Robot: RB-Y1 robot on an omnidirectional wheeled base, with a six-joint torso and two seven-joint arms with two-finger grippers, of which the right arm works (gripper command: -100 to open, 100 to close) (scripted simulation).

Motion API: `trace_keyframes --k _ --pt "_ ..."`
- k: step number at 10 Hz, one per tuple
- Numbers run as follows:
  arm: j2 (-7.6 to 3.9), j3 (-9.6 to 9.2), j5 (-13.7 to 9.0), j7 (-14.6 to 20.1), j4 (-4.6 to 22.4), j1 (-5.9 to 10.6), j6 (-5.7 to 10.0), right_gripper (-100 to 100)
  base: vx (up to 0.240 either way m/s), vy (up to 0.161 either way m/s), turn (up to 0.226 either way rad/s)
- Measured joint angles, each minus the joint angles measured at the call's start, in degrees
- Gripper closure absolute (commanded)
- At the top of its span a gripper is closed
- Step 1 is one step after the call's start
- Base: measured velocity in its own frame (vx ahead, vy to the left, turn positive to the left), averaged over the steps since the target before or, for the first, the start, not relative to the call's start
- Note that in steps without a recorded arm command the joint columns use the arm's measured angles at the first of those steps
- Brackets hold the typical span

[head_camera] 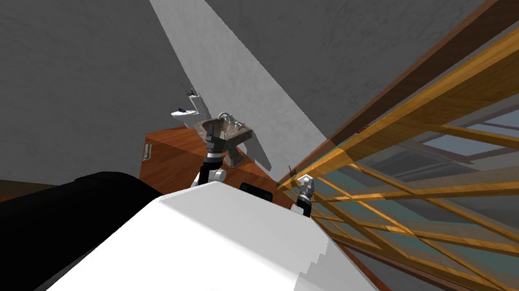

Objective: Pull the door open

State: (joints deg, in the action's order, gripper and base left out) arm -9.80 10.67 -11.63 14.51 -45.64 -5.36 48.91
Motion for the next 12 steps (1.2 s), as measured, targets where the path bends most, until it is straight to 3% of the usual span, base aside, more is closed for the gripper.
trace_keyframes --k 12 --pt "0.85 -3.52 -8.16 17.52 0.06 1.18 0.05 -100 -0.047 -0.005 0.029"
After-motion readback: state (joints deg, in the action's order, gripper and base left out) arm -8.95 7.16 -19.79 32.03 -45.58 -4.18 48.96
